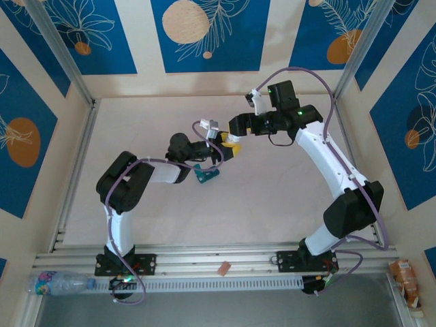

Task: Sort the pills into containers

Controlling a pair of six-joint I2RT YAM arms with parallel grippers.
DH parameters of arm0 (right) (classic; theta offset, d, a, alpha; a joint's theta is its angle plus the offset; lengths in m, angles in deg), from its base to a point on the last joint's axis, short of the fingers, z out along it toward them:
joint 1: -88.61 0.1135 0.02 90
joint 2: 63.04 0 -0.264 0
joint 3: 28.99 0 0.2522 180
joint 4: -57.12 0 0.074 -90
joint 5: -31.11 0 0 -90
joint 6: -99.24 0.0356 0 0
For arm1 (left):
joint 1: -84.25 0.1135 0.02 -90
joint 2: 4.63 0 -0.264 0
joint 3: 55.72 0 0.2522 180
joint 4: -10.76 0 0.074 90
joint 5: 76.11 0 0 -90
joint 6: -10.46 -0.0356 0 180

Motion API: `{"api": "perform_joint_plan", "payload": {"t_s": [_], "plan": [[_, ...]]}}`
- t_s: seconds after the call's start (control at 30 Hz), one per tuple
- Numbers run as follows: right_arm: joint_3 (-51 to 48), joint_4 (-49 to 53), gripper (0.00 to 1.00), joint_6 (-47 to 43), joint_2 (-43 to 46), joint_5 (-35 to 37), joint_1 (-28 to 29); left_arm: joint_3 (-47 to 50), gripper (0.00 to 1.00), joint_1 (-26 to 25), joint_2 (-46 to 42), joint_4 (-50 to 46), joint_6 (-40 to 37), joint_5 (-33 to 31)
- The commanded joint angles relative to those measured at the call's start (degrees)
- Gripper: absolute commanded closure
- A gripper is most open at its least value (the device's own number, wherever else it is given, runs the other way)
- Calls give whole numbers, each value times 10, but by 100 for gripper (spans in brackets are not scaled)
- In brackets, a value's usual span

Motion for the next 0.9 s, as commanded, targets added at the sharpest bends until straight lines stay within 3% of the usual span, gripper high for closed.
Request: {"api": "perform_joint_plan", "payload": {"t_s": [0.0,0.43,0.7,0.87], "plan": [[11,6,23,-11,-6,2,4,-18,100,3,-8,29,14,21],[-5,2,57,-2,-4,-15,4,-25,100,4,-5,29,19,24],[-24,-9,58,12,-6,-6,26,-40,100,5,-1,30,25,36],[-14,15,59,-6,-18,62,59,-45,100,6,4,30,28,39]]}}
